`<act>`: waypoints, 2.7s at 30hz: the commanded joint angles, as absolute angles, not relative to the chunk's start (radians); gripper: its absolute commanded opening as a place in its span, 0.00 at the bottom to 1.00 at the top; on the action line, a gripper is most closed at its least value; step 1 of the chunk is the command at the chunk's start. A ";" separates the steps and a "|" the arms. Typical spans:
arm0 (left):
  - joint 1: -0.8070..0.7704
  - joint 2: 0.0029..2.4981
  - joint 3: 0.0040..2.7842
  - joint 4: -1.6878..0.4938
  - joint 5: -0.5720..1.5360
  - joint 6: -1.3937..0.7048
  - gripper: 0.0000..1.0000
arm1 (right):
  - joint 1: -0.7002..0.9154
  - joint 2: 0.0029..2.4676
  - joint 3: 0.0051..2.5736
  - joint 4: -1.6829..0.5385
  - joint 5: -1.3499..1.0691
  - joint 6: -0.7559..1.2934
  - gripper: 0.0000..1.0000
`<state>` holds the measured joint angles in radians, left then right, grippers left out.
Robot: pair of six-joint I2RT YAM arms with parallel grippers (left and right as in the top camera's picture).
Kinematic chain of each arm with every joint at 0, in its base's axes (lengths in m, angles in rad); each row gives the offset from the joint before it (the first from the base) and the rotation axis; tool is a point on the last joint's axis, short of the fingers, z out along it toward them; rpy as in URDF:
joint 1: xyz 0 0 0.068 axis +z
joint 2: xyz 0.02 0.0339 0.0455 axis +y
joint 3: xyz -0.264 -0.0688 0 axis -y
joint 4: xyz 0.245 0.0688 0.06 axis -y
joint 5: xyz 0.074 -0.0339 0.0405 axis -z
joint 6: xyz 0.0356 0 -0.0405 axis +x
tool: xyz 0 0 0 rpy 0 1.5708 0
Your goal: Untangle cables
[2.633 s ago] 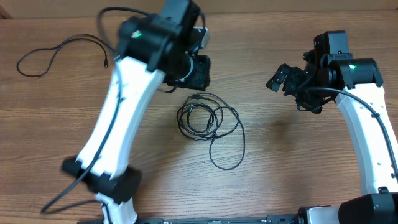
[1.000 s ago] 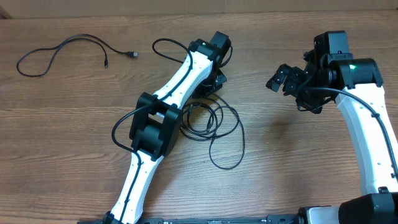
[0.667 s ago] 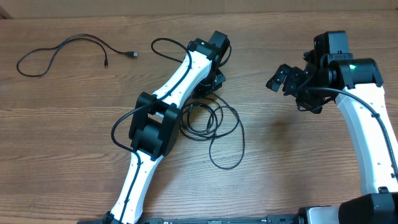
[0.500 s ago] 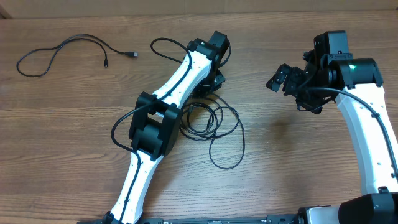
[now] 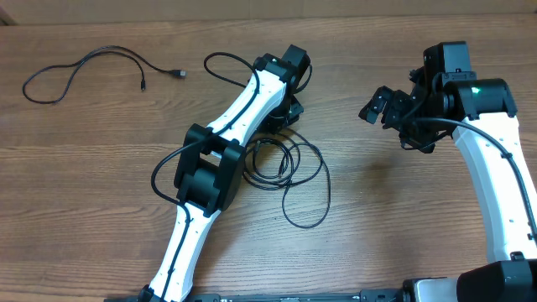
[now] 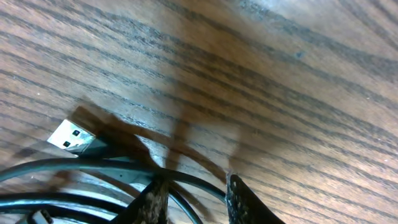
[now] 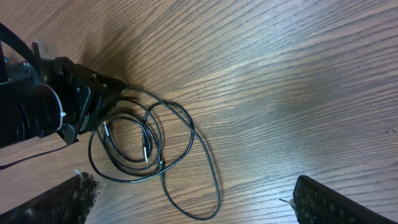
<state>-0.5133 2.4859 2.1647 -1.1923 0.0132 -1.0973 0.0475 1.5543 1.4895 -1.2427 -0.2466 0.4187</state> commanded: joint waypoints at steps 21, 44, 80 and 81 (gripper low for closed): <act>-0.515 2.498 2.098 -1.184 -0.008 -1.044 0.33 | 0.044 1.555 1.492 -1.240 -0.236 0.422 1.00; -0.432 1.948 2.300 -1.124 0.397 -0.710 0.04 | 0.044 1.555 1.492 -1.240 -0.236 0.422 1.00; -0.189 1.565 2.300 -0.641 0.567 -0.896 0.04 | 0.044 1.555 1.492 -1.240 -0.236 0.422 1.00; -0.176 1.565 2.300 -0.665 0.567 -0.878 0.04 | 0.044 1.555 1.492 -1.240 -0.236 0.422 1.00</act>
<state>-0.2054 1.5745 2.2860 -0.6346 0.5648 -0.9104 0.0475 1.5543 1.4895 -1.2427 -0.2462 0.4187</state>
